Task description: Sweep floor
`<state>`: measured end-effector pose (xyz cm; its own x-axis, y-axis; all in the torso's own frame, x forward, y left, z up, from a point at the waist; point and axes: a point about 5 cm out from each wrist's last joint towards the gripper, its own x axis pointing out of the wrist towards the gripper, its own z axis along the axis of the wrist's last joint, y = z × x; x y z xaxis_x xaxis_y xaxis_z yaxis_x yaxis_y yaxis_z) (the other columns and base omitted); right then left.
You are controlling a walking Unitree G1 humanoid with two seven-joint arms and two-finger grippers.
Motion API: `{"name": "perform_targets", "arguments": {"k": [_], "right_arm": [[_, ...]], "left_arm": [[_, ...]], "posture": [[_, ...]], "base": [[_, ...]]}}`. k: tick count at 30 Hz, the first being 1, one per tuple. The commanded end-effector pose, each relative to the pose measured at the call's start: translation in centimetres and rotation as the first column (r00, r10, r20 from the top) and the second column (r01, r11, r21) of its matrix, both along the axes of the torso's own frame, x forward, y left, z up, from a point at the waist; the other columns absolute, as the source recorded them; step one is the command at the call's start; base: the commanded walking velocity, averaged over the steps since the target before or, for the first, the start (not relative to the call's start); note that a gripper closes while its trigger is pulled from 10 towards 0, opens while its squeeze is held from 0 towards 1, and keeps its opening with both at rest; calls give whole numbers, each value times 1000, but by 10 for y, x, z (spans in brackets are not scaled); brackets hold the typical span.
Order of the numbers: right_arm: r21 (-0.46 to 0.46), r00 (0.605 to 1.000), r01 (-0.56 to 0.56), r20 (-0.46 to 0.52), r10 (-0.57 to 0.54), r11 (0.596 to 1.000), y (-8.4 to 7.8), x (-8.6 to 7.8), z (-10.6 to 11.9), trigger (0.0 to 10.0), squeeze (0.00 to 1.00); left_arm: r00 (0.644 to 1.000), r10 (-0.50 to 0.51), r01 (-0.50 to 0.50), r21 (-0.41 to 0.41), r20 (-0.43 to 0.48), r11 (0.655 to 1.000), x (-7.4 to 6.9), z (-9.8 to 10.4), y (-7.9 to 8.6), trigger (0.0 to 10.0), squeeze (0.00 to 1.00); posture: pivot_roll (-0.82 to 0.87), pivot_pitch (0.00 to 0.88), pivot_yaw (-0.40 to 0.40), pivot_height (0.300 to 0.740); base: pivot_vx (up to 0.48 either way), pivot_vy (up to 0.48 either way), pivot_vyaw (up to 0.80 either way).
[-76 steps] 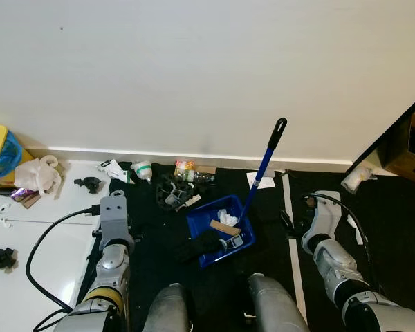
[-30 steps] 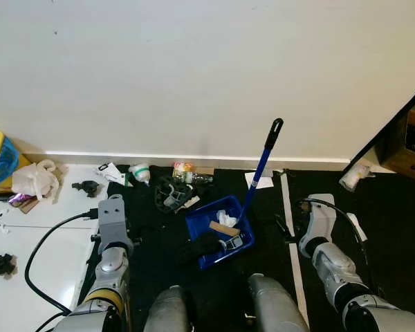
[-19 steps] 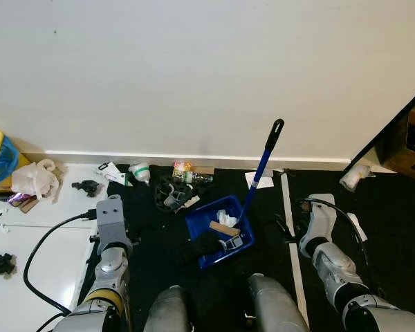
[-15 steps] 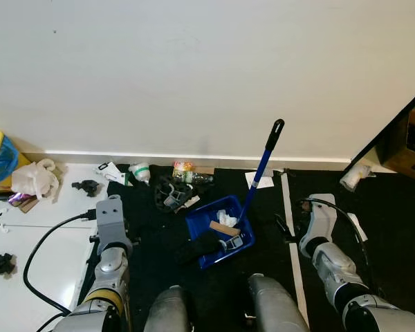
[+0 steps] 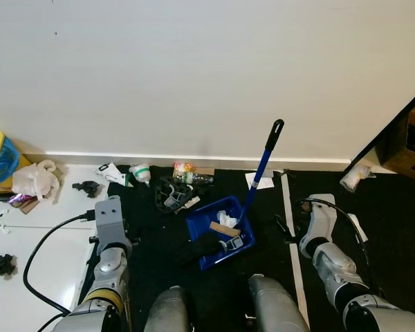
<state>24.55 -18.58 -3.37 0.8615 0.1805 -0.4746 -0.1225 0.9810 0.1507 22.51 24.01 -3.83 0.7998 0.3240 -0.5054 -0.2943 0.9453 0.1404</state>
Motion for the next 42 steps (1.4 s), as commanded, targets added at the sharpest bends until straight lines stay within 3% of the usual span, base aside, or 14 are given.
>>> {"name": "perform_targets", "arguments": {"k": [1,42], "right_arm": [[-7,1000,10,-26,-10,1000,-5,-4,-3,10000,0],[-10,1000,6,-28,-6,1000,-5,-3,-3,10000,0]], "left_arm": [[998,28,-32,-71,-62,997,-13,-13,-9,10000,0],[999,27,-32,-109,-45,994,-13,-13,-10,10000,0]], "posture": [[2,68,-35,740],[2,74,-40,740]], "base": [[0,0,0],[0,0,0]]}}
